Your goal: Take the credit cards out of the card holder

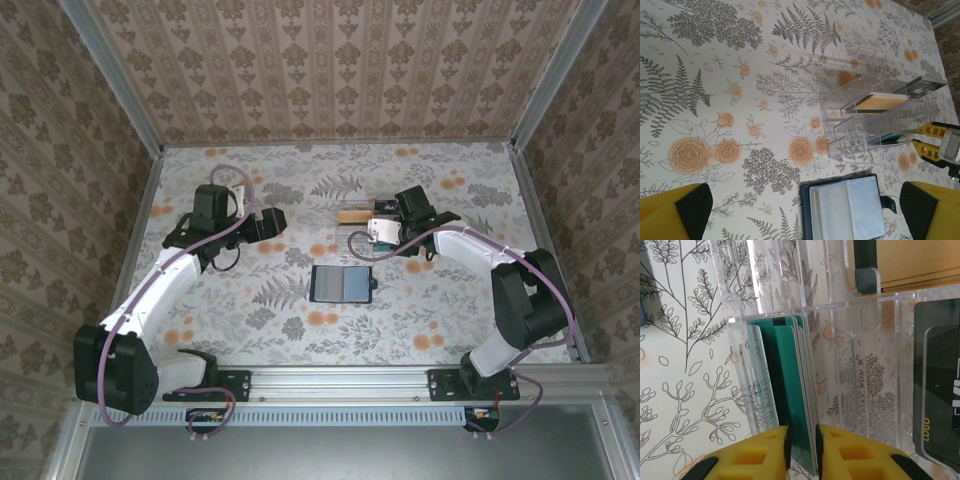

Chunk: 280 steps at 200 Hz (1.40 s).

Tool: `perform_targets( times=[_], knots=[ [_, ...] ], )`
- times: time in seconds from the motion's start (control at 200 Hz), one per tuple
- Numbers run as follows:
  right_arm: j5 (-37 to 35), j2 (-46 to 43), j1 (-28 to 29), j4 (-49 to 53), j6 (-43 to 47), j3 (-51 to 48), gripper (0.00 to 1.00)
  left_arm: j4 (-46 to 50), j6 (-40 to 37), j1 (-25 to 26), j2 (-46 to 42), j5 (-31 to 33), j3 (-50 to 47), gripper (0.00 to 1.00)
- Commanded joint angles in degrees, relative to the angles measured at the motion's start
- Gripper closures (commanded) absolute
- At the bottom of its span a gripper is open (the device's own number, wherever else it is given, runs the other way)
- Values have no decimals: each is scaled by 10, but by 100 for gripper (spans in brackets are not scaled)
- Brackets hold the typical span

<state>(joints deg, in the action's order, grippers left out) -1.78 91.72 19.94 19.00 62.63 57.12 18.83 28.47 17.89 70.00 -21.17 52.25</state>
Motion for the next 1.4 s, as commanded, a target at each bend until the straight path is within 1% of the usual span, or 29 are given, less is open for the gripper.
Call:
perform_targets(
  times=[0.0,0.11,0.34,0.445,0.585,0.675,0.83,0.905,1.235,1.395],
  knots=[
    [-8,12,5,-6,-19,16,75,-9,2,-5,-13,-8,-4,0],
    [-11,14,5,-11,-29,19,74,-9,3,-6,-14,-8,-6,0],
    [-30,18,6,-28,-52,18,74,-10,4,-7,-15,-14,-9,0],
    [-31,17,5,-29,-57,19,74,-9,4,-7,-17,-16,-9,0],
    [-15,4,2,-13,-97,36,74,-6,4,-7,-24,-17,-12,0],
    [19,-11,1,14,-99,39,68,-6,4,-7,-29,-18,-16,0],
    [52,-28,1,44,-98,30,59,-6,4,-7,-35,-23,-19,0],
    [56,-27,2,52,-95,24,55,-4,4,-7,-36,-23,-21,0],
    [32,13,8,40,-92,32,49,0,3,-7,-38,-25,-21,0],
    [17,34,10,31,-91,42,48,0,2,-7,-36,-22,-19,0]
  ],
)
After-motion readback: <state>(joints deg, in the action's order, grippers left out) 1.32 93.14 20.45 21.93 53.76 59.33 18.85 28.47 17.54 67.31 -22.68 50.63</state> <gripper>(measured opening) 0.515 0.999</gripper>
